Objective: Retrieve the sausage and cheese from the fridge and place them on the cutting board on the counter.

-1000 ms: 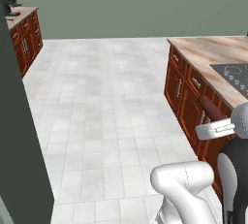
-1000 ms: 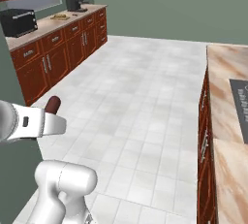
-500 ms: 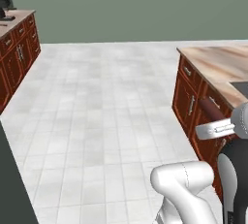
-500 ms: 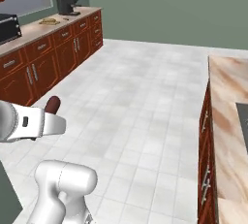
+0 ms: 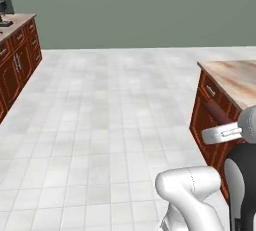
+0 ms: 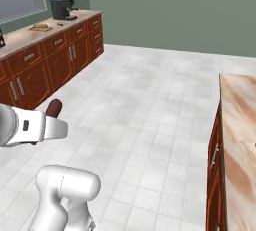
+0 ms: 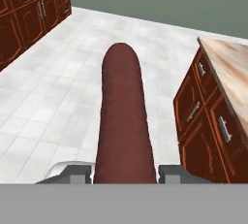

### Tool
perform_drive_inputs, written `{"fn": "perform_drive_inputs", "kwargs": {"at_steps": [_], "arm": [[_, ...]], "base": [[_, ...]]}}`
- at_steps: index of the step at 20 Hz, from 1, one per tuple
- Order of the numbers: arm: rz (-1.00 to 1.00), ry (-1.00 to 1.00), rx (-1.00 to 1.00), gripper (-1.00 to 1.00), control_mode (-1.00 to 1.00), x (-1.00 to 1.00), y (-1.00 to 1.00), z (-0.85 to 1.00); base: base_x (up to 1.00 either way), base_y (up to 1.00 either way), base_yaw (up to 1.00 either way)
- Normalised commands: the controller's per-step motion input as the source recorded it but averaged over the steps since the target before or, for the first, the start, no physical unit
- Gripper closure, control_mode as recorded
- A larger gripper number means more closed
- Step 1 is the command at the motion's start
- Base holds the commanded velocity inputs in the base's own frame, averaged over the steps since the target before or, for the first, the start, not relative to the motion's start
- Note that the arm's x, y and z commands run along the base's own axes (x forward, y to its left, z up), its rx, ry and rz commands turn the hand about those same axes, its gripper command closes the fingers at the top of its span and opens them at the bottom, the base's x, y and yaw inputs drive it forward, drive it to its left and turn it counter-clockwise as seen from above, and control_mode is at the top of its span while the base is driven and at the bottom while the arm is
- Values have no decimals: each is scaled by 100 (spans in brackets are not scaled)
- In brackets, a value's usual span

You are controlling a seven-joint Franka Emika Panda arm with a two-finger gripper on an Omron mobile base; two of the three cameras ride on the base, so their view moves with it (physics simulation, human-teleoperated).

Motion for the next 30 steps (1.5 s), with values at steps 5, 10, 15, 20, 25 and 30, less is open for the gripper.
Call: {"fn": "perform_drive_inputs", "kwargs": {"at_steps": [5, 10, 15, 20, 25, 30], "arm": [[0, 0, 0, 100, 100, 0, 0, 0], [0, 0, 0, 100, 100, 0, 0, 0], [0, 0, 0, 100, 100, 0, 0, 0], [0, 0, 0, 100, 100, 0, 0, 0], [0, 0, 0, 100, 100, 0, 0, 0], [0, 0, 0, 100, 100, 0, 0, 0]], "base": [[100, 0, 15], [100, -3, 3], [100, -44, 0], [100, -15, 8], [100, 0, 28], [100, 0, 43]]}}
